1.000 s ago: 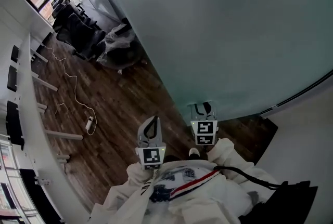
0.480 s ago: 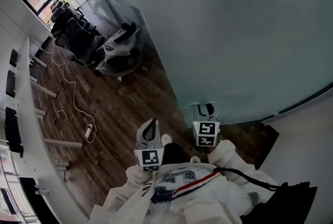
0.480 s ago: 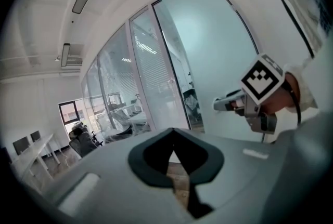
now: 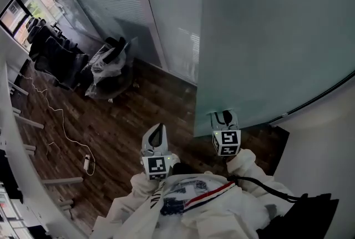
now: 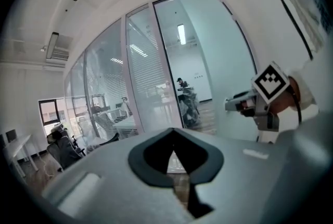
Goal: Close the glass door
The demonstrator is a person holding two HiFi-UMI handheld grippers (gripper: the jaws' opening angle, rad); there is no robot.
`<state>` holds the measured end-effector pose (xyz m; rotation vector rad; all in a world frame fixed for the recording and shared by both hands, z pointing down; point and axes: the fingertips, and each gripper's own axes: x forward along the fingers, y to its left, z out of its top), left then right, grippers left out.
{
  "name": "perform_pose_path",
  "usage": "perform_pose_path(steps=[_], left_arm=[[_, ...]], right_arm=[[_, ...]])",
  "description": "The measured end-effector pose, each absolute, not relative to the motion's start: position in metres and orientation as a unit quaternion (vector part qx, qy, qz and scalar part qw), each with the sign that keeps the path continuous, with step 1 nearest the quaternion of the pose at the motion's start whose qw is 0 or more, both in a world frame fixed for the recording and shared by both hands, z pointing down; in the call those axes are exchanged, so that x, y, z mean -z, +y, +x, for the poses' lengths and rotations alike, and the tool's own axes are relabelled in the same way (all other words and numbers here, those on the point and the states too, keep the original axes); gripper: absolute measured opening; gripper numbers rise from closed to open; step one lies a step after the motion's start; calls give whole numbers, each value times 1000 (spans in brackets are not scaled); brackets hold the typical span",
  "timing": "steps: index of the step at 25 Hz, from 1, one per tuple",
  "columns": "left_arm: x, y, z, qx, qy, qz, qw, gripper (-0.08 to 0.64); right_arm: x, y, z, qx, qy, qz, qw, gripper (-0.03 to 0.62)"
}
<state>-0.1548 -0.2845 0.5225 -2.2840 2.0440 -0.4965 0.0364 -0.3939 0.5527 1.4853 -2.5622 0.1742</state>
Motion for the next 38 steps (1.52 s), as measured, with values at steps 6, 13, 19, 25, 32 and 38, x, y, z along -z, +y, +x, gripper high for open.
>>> perform_pose_path(steps=[6, 13, 19, 25, 32, 38], left_arm=[[-527, -306, -199, 152, 650, -745, 9, 2], [-522, -328, -239, 128, 641, -757, 15, 2], [-527, -338, -264, 117, 644, -756, 12, 2], [-534, -352, -260, 116, 638, -761, 0, 2], [-537, -389, -262, 130, 627, -768, 2, 2], [-541, -434, -269, 157, 608, -778, 0, 2]], right_arm=[[-556, -410, 38, -59, -840, 532, 93, 129], [-557, -424, 44, -74, -828, 547, 95, 130], [-557, -432, 47, -73, -811, 574, 92, 121], [-554, -451, 47, -71, -803, 584, 92, 124], [-553, -480, 42, -51, -790, 606, 76, 126], [-551, -504, 34, -48, -785, 613, 69, 127]])
